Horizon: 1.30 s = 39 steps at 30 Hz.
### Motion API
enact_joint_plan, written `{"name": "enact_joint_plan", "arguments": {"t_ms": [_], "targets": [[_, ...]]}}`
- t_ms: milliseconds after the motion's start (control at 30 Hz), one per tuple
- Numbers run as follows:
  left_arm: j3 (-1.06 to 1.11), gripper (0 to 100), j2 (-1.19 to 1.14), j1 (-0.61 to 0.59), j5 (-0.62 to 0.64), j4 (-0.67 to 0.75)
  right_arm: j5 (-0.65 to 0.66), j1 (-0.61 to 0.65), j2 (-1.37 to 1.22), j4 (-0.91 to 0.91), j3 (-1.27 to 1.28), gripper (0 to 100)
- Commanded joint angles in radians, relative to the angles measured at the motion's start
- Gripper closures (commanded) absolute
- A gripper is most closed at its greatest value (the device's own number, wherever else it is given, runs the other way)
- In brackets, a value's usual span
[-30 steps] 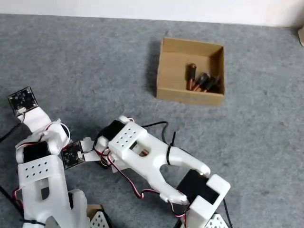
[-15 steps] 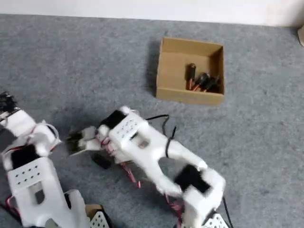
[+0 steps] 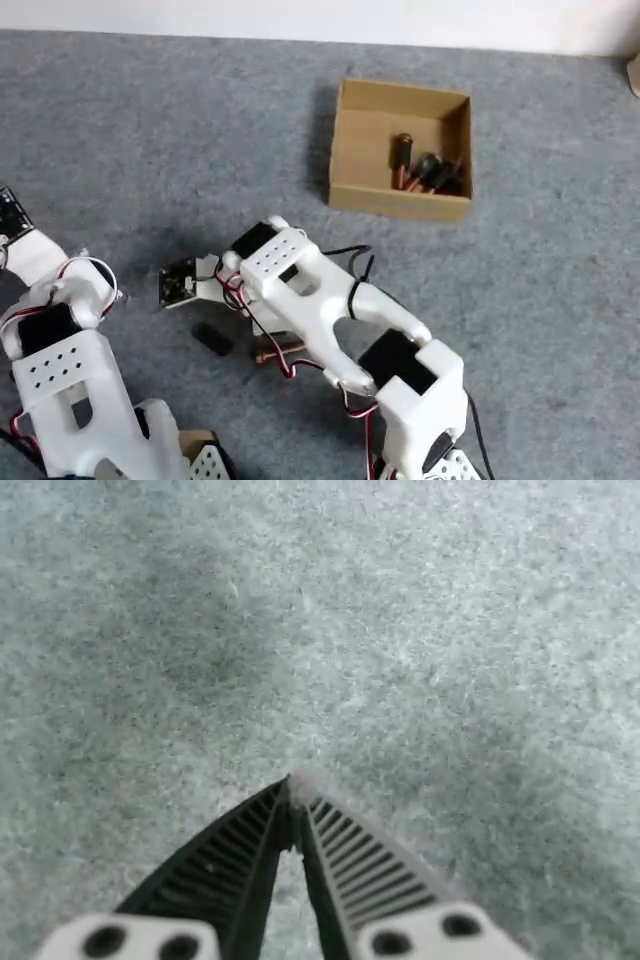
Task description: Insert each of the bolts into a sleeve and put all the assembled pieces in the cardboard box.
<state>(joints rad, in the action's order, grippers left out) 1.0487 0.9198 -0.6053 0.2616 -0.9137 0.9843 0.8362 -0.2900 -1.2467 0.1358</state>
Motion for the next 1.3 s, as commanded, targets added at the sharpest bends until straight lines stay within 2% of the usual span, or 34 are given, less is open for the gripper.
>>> {"name": "enact_joint_plan", "arguments": {"t_ms": [0, 167, 467, 600, 800, 1133, 1267], "targets": [[-0.036, 99, 0.005, -0.01, 0.003, 0.002, -0.008, 0.001, 0.015, 0.012, 0.024, 70.0], [-0.035, 99, 0.005, -0.008, 0.003, 0.002, 0.072, 0.004, 0.015, 0.007, 0.074, 70.0], [-0.033, 99, 0.005, -0.005, 0.002, 0.002, 0.08, 0.019, 0.016, 0.012, 0.077, 70.0], [-0.031, 99, 0.005, -0.005, 0.002, 0.002, 0.138, 0.05, 0.016, 0.038, 0.076, 70.0], [-0.031, 99, 0.005, -0.005, 0.002, 0.002, 0.147, 0.116, 0.021, 0.039, 0.076, 70.0], [-0.031, 99, 0.005, -0.005, 0.002, 0.002, 0.149, 0.117, 0.022, 0.041, 0.074, 70.0], [-0.031, 99, 0.005, -0.005, 0.002, 0.002, 0.166, 0.12, 0.016, 0.044, 0.082, 79.0]]}}
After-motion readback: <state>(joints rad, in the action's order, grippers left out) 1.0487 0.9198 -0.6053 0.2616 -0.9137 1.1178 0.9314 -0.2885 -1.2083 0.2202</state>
